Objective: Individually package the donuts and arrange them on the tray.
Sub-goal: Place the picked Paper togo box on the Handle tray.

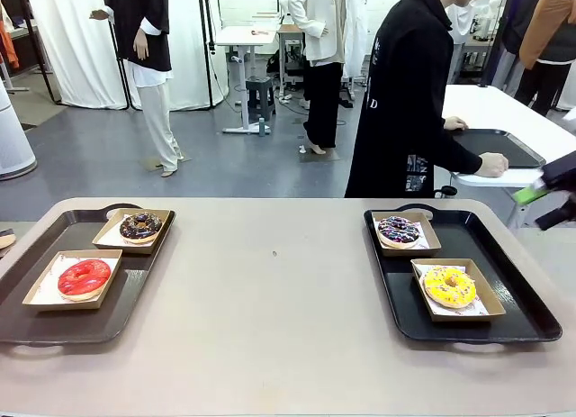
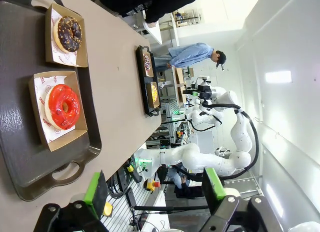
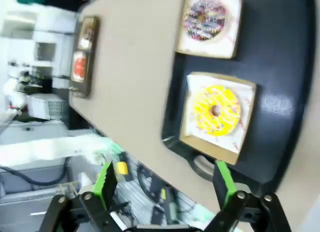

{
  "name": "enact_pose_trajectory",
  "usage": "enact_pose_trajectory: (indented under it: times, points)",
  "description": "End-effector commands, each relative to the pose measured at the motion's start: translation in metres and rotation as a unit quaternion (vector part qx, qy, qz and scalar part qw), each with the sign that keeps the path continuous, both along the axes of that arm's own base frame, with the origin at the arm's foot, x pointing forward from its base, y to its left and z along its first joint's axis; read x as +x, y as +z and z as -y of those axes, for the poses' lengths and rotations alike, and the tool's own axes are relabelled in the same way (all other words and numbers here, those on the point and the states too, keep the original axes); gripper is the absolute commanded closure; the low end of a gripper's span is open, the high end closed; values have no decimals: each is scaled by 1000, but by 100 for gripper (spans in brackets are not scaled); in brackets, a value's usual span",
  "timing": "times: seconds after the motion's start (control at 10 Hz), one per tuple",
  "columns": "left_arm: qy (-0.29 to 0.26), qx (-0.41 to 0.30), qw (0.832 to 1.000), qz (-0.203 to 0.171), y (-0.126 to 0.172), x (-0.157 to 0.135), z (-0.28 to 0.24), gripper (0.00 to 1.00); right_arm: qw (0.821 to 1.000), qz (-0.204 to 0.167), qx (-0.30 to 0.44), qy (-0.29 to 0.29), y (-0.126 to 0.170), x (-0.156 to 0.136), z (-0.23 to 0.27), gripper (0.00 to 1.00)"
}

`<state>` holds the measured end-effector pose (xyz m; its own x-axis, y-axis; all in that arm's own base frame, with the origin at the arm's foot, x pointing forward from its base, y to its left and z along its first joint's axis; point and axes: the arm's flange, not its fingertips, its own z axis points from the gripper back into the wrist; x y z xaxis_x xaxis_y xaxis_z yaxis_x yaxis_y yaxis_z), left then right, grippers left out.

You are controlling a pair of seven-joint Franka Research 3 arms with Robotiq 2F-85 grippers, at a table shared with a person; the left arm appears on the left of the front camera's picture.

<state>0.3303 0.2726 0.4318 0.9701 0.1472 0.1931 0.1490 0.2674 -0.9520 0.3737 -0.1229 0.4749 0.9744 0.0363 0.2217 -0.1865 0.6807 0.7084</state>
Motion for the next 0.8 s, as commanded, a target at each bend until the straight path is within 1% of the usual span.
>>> enact_pose_trajectory:
  times: [0.0,0.2,0.4,0.6,0.7]
  points:
    - [0,-3,1000,3,2,-2,-1,0,995,-19,99,-28,-8,15,47,0]
    - [0,-3,1000,3,2,-2,-1,0,985,-25,160,-52,-17,17,96,0]
    - [0,-3,1000,3,2,-2,-1,0,979,-34,190,-65,-28,27,126,0]
    - [0,-3,1000,3,2,-2,-1,0,974,-29,221,-47,-38,28,142,0]
    - [0,-3,1000,3,2,-2,-1,0,974,-22,223,-38,-40,24,144,0]
